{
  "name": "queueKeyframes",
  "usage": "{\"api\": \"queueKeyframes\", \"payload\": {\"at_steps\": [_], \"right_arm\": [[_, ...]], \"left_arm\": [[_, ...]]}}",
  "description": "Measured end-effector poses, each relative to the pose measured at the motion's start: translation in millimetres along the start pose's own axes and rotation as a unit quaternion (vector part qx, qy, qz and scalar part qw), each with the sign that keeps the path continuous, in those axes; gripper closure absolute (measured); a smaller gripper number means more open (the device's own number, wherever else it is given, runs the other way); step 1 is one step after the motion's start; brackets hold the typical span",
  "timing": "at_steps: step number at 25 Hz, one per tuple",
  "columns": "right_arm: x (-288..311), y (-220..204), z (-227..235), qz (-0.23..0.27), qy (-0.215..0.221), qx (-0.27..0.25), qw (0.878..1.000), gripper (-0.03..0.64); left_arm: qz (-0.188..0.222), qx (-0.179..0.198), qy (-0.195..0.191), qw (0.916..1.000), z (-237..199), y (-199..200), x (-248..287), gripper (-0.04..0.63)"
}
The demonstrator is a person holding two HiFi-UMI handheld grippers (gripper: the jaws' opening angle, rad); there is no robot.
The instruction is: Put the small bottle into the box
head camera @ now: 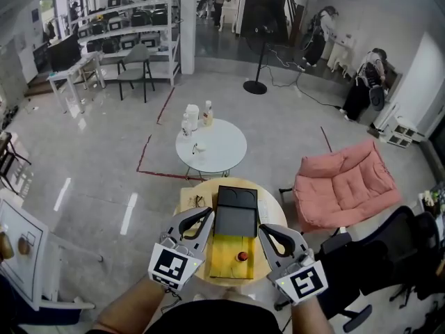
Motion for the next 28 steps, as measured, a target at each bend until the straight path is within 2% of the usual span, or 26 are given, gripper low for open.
{"api": "queueKeyframes", "payload": {"at_steps": [8,14,28], "right_arm": [[-17,29,17,0.016,-0.044,0.062,0.997,0.603],[-19,27,17,0.008,-0.065,0.062,0.996,0.604],[-24,28,2,-0.007,-0.069,0.061,0.996,0.604]], "left_arm": [[0.021,0.008,-0.005,0.9997,6,19,-17,0.578],[0.026,0.005,-0.005,0.9996,6,24,-26,0.578],[0.028,-0.005,-0.009,0.9996,4,24,-45,0.578]]}}
Point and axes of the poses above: the fingertips, and each gripper's own axes: x forward along the fingers, z to its right, y out of its top, the point moved 5 cm from there along -x, backward along the fingers, and after that the axes turned 10 degrees about -x, right-handed, at the moved point
